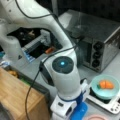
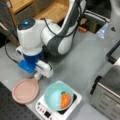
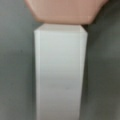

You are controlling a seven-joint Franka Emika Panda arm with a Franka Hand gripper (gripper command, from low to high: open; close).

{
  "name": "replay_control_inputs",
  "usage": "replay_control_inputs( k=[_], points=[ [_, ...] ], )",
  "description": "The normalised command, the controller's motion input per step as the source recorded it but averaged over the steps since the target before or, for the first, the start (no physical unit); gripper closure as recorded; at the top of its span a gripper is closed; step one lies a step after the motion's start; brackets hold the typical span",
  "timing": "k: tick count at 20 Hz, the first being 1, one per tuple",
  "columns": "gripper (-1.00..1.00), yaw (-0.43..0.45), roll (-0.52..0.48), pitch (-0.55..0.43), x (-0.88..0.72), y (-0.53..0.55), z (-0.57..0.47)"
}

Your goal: Pick up the pan. Place the pan on the table. Pick up the bowl. Place the bowl on the stove.

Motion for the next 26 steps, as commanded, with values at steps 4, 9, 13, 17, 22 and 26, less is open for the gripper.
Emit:
replay_control_inputs(
  k=[4,9,13,17,22,26],
  points=[
    [-1.0,0.008,-0.099,0.086,-0.02,0.1,0.21],
    [-1.0,0.016,-0.099,0.11,0.08,0.13,0.24],
    [-1.0,0.009,-0.078,0.135,0.1,0.13,0.31],
    [-1.0,-0.027,-0.061,0.161,0.08,0.14,0.34],
    [-1.0,-0.052,-0.028,0.149,0.04,0.15,0.35],
    [-1.0,-0.073,-0.022,0.14,-0.02,0.17,0.34]
  ],
)
